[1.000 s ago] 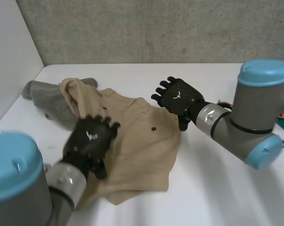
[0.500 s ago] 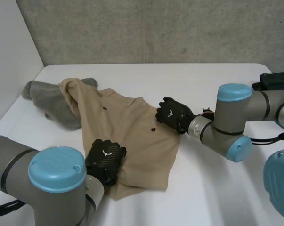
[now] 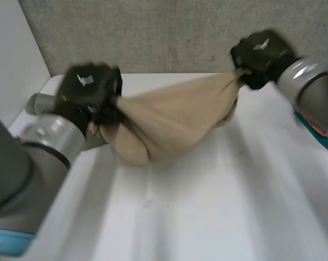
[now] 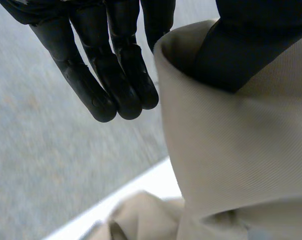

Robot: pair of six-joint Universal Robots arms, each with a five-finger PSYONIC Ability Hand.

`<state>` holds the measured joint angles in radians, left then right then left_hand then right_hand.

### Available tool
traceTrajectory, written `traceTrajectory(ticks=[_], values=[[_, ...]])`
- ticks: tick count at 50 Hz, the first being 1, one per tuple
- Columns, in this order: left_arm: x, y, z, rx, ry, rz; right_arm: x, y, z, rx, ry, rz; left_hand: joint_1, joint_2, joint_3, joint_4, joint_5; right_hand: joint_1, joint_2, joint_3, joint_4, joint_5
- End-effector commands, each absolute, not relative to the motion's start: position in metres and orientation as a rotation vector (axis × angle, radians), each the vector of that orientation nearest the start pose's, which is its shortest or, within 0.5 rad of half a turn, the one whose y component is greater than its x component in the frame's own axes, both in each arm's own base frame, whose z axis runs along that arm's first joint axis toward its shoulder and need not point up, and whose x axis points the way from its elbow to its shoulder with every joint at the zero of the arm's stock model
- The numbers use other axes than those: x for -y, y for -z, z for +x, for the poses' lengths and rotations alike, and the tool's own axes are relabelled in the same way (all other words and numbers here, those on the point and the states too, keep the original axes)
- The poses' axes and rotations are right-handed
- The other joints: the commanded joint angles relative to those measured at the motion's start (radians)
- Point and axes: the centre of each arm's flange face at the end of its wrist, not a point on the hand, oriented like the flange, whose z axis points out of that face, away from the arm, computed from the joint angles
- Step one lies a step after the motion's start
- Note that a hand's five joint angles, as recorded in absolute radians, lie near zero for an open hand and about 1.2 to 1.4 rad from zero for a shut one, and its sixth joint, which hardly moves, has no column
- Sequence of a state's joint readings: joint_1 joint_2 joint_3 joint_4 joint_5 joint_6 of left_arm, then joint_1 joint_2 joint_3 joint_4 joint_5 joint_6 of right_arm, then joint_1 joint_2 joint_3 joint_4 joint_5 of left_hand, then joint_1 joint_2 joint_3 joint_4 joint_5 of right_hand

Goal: Fold the laundry.

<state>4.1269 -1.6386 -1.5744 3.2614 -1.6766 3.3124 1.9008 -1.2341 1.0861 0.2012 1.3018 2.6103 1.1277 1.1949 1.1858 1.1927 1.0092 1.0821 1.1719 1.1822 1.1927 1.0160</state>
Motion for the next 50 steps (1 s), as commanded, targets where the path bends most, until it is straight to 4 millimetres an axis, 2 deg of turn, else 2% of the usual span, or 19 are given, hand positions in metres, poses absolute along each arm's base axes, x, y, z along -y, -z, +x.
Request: traceTrajectory(ticks=[1, 7, 13, 16, 18, 21, 24, 25, 26, 30, 31, 32, 33, 35, 37, 40, 44, 47, 50], values=[[0.191, -0.375, -0.27, -2.205, 2.708, 0.657, 0.248, -0.407, 0.244, -1.773, 2.166, -1.016, 0.269, 0.201, 0.211, 0.204, 0.213, 0.314, 0.224, 0.214, 0.204, 0.206], [0.191, -0.424, -0.25, -2.148, 2.861, 0.419, 0.25, -0.441, 0.235, -1.69, 2.226, -0.814, 0.269, 0.201, 0.211, 0.204, 0.213, 0.314, 0.224, 0.214, 0.204, 0.206], [0.192, -0.441, -0.248, -2.155, 2.932, 0.38, 0.264, -0.451, 0.227, -1.677, 2.186, -0.613, 0.269, 0.201, 0.211, 0.204, 0.213, 0.314, 0.224, 0.214, 0.204, 0.206], [0.208, -0.431, -0.258, -2.207, 2.891, 0.403, 0.28, -0.438, 0.232, -1.693, 2.113, -0.538, 0.269, 0.201, 0.211, 0.204, 0.213, 0.314, 0.224, 0.214, 0.204, 0.206], [0.23, -0.416, -0.267, -2.269, 2.834, 0.398, 0.296, -0.424, 0.242, -1.695, 2.088, -0.529, 0.269, 0.201, 0.211, 0.204, 0.213, 0.314, 0.224, 0.214, 0.204, 0.206], [0.252, -0.394, -0.281, -2.353, 2.756, 0.433, 0.31, -0.403, 0.254, -1.724, 2.065, -0.534, 0.269, 0.201, 0.211, 0.204, 0.213, 0.314, 0.224, 0.214, 0.204, 0.206], [0.279, -0.355, -0.301, -2.471, 2.634, 0.483, 0.333, -0.367, 0.266, -1.819, 2.057, -0.543, 0.269, 0.201, 0.211, 0.204, 0.213, 0.314, 0.224, 0.214, 0.204, 0.206], [0.292, -0.332, -0.309, -2.537, 2.557, 0.498, 0.338, -0.357, 0.269, -1.848, 2.064, -0.554, 0.269, 0.201, 0.211, 0.204, 0.213, 0.314, 0.224, 0.214, 0.204, 0.206], [0.299, -0.32, -0.313, -2.565, 2.521, 0.502, 0.347, -0.336, 0.275, -1.907, 2.076, -0.595, 0.269, 0.201, 0.211, 0.204, 0.213, 0.314, 0.224, 0.214, 0.204, 0.206], [0.334, -0.263, -0.327, -2.646, 2.396, 0.478, 0.365, -0.291, 0.29, -2.0, 2.167, -0.749, 0.269, 0.201, 0.211, 0.204, 0.213, 0.314, 0.224, 0.214, 0.204, 0.206], [0.342, -0.255, -0.327, -2.64, 2.394, 0.46, 0.367, -0.286, 0.294, -2.002, 2.196, -0.771, 0.269, 0.201, 0.211, 0.204, 0.213, 0.119, 0.029, 0.019, 0.008, 0.011], [0.351, -0.249, -0.327, -2.63, 2.401, 0.442, 0.369, -0.279, 0.299, -2.004, 2.225, -0.796, 0.269, 0.201, 0.211, 0.204, 0.213, -0.208, -0.298, -0.308, -0.319, -0.317], [0.368, -0.236, -0.325, -2.628, 2.399, 0.417, 0.373, -0.268, 0.305, -2.011, 2.291, -0.828, -0.219, -0.287, -0.277, -0.284, -0.275, -0.908, -0.997, -1.008, -1.018, -1.016], [0.378, -0.231, -0.324, -2.628, 2.403, 0.4, 0.377, -0.26, 0.308, -2.018, 2.353, -0.839, -0.905, -0.972, -0.963, -0.97, -0.961, -0.908, -0.997, -1.008, -1.018, -1.016], [0.382, -0.236, -0.318, -2.644, 2.393, 0.367, 0.378, -0.257, 0.306, -2.034, 2.421, -0.814, -0.953, -1.02, -1.011, -1.018, -1.009, -0.908, -0.997, -1.008, -1.018, -1.016], [0.38, -0.238, -0.311, -2.671, 2.348, 0.33, 0.373, -0.252, 0.303, -2.068, 2.421, -0.789, -0.953, -1.02, -1.011, -1.018, -1.009, -0.908, -0.997, -1.008, -1.018, -1.016], [0.364, -0.266, -0.292, -2.578, 2.361, 0.304, 0.351, -0.262, 0.298, -2.061, 2.376, -0.792, -0.953, -1.02, -1.011, -1.018, -1.009, -0.908, -0.997, -1.008, -1.018, -1.016], [0.353, -0.271, -0.283, -2.481, 2.353, 0.354, 0.327, -0.266, 0.295, -2.056, 2.303, -0.862, -0.953, -1.02, -1.011, -1.018, -1.009, -0.908, -0.997, -1.008, -1.018, -1.016], [0.329, -0.275, -0.274, -2.328, 2.341, 0.493, 0.302, -0.258, 0.289, -2.109, 2.156, -0.993, -0.953, -1.02, -1.011, -1.018, -1.009, -0.908, -0.997, -1.008, -1.018, -1.016]])
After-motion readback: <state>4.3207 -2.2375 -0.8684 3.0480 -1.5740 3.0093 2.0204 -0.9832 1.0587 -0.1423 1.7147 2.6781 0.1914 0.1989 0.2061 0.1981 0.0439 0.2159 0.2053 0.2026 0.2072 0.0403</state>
